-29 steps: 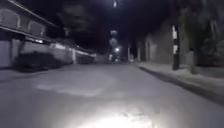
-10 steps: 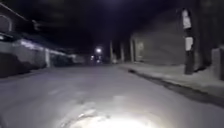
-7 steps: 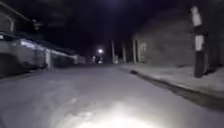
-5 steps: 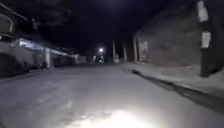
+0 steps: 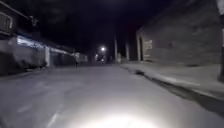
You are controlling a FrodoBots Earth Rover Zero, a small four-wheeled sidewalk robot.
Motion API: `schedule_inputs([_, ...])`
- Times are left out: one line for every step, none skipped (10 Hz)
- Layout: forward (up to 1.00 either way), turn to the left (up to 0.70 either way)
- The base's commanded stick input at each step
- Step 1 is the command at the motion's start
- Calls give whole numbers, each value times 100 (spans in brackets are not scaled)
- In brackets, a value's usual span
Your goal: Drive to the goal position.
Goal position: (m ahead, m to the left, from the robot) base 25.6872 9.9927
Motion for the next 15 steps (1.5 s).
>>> schedule_inputs([100,0])
schedule_inputs([100,0])
schedule_inputs([100,0])
schedule_inputs([100,0])
schedule_inputs([100,0])
schedule_inputs([100,0])
schedule_inputs([100,0])
schedule_inputs([100,0])
schedule_inputs([100,0])
schedule_inputs([100,0])
schedule_inputs([100,0])
schedule_inputs([100,0])
schedule_inputs([100,0])
schedule_inputs([100,0])
schedule_inputs([100,0])
